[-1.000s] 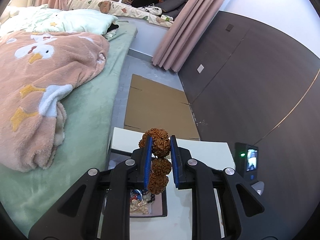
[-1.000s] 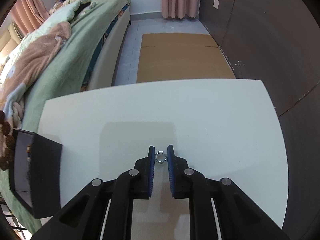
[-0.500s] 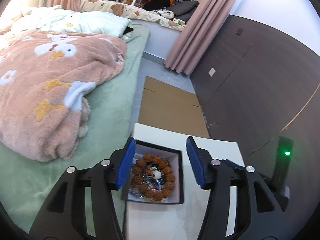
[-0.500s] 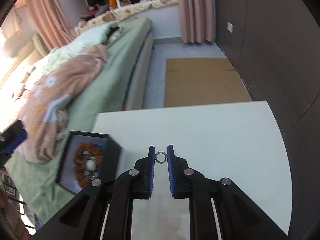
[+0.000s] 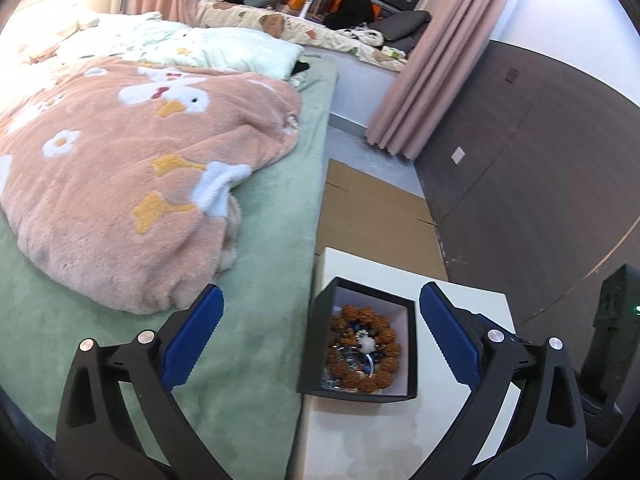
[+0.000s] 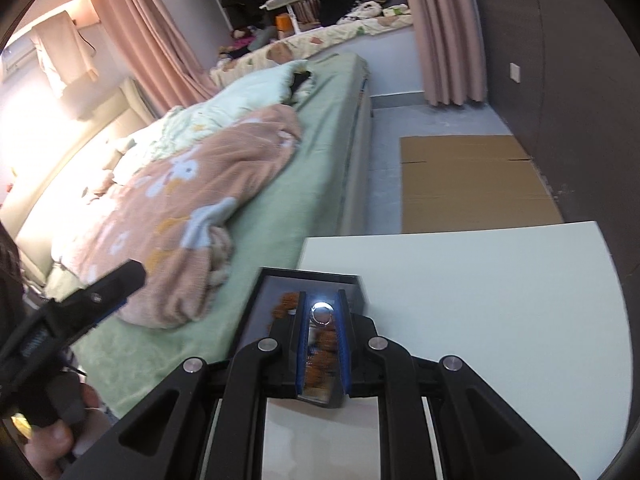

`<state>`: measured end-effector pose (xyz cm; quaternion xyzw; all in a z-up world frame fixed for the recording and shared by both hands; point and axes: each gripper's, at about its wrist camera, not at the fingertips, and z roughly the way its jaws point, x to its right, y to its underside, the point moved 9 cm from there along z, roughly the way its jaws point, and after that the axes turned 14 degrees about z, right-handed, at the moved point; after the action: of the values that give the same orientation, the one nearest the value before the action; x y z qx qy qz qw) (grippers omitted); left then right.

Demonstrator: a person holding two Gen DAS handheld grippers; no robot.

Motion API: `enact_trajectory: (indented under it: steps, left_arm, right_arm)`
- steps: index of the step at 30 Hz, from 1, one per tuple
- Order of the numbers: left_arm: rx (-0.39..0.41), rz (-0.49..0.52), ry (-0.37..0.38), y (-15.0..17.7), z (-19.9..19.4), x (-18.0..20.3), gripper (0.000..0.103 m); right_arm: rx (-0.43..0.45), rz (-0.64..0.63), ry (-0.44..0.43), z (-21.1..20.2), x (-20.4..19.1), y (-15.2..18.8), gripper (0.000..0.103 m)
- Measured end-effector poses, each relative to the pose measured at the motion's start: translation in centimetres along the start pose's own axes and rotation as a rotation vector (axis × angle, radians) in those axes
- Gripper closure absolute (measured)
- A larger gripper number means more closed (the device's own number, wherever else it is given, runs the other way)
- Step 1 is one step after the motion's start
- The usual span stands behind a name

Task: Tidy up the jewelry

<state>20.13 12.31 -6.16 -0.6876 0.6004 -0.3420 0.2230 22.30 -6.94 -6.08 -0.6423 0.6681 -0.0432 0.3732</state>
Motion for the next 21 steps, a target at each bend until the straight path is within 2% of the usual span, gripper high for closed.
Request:
enact_trajectory:
  steps: [3, 4, 5, 6, 18, 21]
  left_arm:
    - [-0.012, -0.019, -0.006, 0.3, 0.1, -0.8, 0.005]
    - [-0.015, -0.024, -0.005, 0.3, 0.1, -1.0, 0.005]
    - [-0.016, -0.029, -0.004, 0.4, 0.0, -1.2, 0.005]
    - [-0.016, -0.031, -0.004, 0.5, 0.0, -1.3, 0.005]
    - [-0.03, 0.014, 0.021, 1.2, -0.4, 0.4, 0.005]
    - [-0.04, 0.049, 0.024, 1.6, -0.5, 1.6, 0.005]
  right_arm:
    - [-0.009, -0.003, -0.026, 0.4, -1.2, 0.3, 0.086]
    - [-0.023, 0.0, -0.033, 0.6, -1.3, 0.5, 0.074]
    - [-0.032, 0.005, -0.038, 0.8, -1.3, 0.6, 0.05]
    - [-0.017, 0.011, -0.037, 0.6, -1.1, 0.6, 0.045]
    - [0.014, 0.085, 0.018, -2.2, 3.7, 0.2, 0.045]
    - [0.026, 0.102, 0.034, -3.4, 5.0, 0.4, 0.041]
